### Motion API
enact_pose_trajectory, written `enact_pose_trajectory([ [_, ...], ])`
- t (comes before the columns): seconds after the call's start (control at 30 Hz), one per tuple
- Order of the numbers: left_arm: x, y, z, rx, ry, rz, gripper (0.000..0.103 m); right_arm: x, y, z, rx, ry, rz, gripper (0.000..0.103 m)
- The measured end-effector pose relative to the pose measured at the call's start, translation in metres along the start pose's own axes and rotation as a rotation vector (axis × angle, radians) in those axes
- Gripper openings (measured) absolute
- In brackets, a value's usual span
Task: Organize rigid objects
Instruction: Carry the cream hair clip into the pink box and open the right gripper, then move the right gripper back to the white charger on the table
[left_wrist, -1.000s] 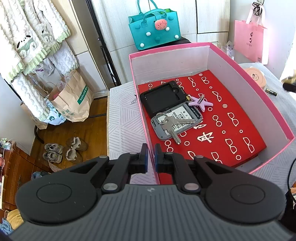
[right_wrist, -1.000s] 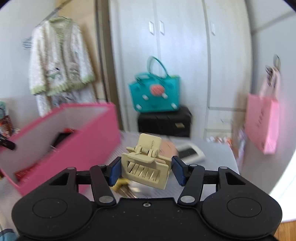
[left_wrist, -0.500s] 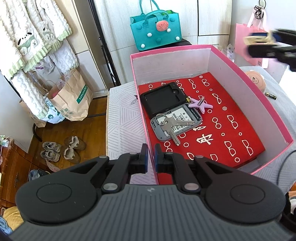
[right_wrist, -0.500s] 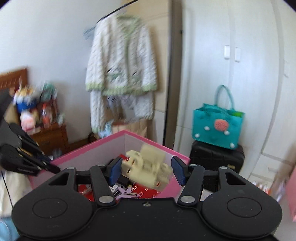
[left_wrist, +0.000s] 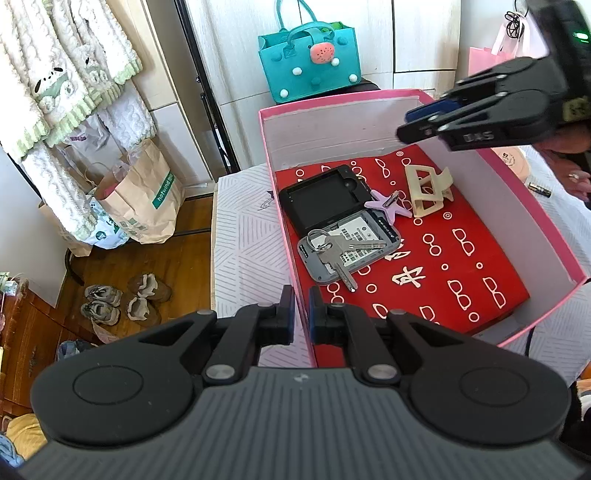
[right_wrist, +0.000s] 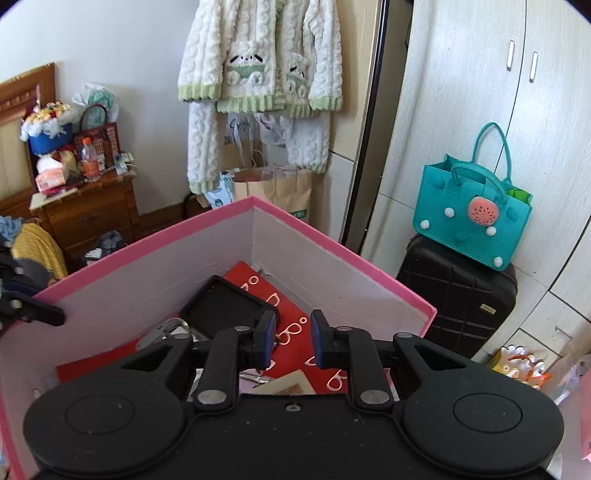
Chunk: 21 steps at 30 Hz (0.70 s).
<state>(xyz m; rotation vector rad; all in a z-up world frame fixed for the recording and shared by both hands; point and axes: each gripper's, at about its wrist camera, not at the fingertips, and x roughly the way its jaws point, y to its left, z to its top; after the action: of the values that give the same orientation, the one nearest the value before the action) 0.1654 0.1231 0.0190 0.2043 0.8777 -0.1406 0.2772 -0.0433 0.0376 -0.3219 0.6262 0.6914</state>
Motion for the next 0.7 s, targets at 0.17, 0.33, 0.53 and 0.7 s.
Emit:
enact_pose_trajectory([
  [0.17, 0.0, 0.002, 0.0, 0.001, 0.001, -0.01, 0.006, -0.041, -0.017, -0.008, 0.117, -0.024, 0.047, 0.03],
  [0.33, 0.0, 0.003, 0.0, -0.003, 0.0, -0.013, 0.006, -0.092, -0.039, -0.035, 0.224, -0.043, 0.017, 0.042],
  [0.53, 0.0, 0.002, -0.001, -0.01, -0.01, -0.005, 0.006, -0.125, -0.058, -0.08, 0.25, -0.017, -0.093, 0.042],
  [0.7, 0.0, -0.002, -0.001, -0.018, -0.009, 0.008, 0.006, -0.136, -0.071, -0.123, 0.297, -0.024, -0.136, 0.052],
])
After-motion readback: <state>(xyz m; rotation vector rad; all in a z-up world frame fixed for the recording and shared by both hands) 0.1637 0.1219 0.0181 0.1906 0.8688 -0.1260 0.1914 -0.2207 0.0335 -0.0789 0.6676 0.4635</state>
